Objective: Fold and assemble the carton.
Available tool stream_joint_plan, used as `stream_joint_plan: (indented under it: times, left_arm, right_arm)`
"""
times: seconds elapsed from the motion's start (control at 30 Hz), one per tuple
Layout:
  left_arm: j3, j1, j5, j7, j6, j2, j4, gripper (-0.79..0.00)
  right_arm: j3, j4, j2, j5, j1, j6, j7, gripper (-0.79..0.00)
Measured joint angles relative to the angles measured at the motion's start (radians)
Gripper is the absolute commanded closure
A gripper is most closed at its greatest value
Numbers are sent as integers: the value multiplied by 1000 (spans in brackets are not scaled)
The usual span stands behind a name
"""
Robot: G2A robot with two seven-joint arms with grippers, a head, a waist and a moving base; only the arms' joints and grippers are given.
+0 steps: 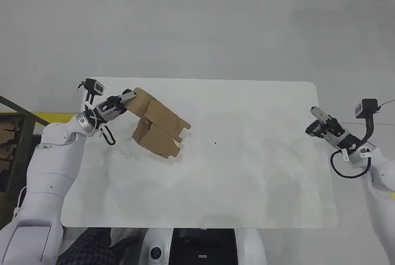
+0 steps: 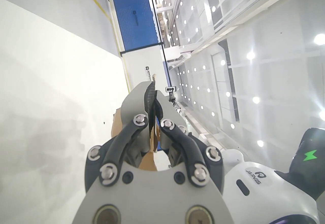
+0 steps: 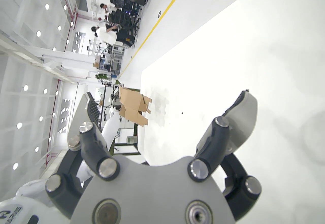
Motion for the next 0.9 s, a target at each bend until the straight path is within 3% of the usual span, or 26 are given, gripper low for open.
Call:
stream_joint_plan:
  times: [0.3,0.63,0.8,0.9]
  left_arm:
    - [170,-170,49,-108,64,-49,87,0]
    - [332,-261,-52,-211,93,-125,152,0]
    - [372,-272,-92,-231,87,-151,172,0]
    - [373,-273,-94,-231,87,-152,175,0]
  right_arm:
    - [-140,44,-11,106,82,-119,260,-785]
    - [-349,20,-44,58,165,-98,213,-785]
    - [-374,23,-48,27,175,-100,198,-785]
    - [-373,23,-48,28,175,-100,198,-785]
